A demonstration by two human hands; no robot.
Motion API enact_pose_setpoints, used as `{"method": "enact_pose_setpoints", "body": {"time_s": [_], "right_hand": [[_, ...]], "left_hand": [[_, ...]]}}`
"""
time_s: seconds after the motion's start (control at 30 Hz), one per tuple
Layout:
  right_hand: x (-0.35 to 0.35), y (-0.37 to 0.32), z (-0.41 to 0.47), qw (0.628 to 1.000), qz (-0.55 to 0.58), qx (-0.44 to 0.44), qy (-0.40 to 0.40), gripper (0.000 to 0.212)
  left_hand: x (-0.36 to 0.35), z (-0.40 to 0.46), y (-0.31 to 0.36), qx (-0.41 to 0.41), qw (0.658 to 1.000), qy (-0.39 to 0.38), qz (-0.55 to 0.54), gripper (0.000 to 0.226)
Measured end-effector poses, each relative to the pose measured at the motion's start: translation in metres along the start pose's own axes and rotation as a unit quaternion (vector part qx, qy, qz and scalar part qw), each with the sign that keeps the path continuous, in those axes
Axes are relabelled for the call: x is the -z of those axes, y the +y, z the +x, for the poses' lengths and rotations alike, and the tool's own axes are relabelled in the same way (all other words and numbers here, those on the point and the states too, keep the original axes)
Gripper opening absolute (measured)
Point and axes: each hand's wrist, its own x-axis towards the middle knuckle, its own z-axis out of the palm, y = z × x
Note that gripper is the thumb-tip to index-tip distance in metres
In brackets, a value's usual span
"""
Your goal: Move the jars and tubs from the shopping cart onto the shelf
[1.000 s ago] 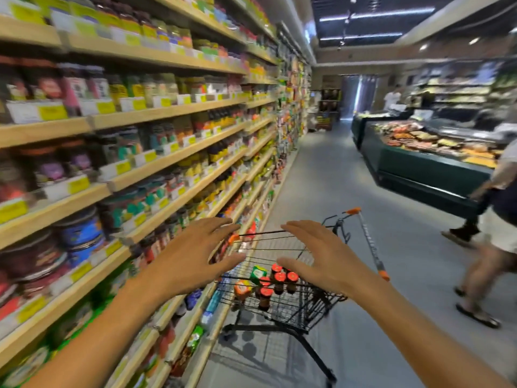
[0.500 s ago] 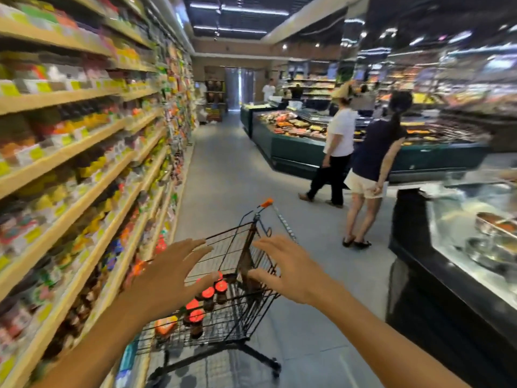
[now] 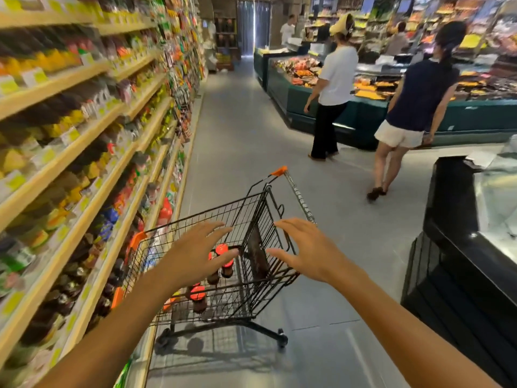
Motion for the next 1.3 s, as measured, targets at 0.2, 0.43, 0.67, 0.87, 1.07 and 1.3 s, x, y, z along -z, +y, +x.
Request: {"method": "enact_pose_setpoints", "body": {"time_s": [0.2,0.43,0.67,0.87,1.07,1.3], "right_hand": [[-0.024,0.051,0.069,0.999,0.022,0.012,-0.049,0.075],[-0.082,0.057,0.137,0.989,0.061,0.033,-0.128,0.073],[-0.159,0.049,0.206,0.978,0.085,0.011,-0.191,0.075],[-0.240,0.055,0.255,0.964,0.097,-0.044,-0.243,0.078],[-0.315,0.073,0.282,0.939,0.116,-0.106,-0.305,0.083],[-0.409,0.111,0.316,0.907,0.185,-0.169,-0.338,0.091]], "left_hand": [[-0.032,0.050,-0.019,0.064,0.997,-0.026,-0.021,0.093],[-0.077,0.067,-0.079,0.122,0.990,-0.044,-0.058,0.064],[-0.125,0.084,-0.172,0.173,0.975,-0.101,-0.099,0.075],[-0.181,0.124,-0.241,0.179,0.964,-0.129,-0.147,0.072],[-0.254,0.155,-0.278,0.206,0.944,-0.135,-0.221,0.061],[-0.326,0.189,-0.312,0.232,0.923,-0.174,-0.252,0.066]]}}
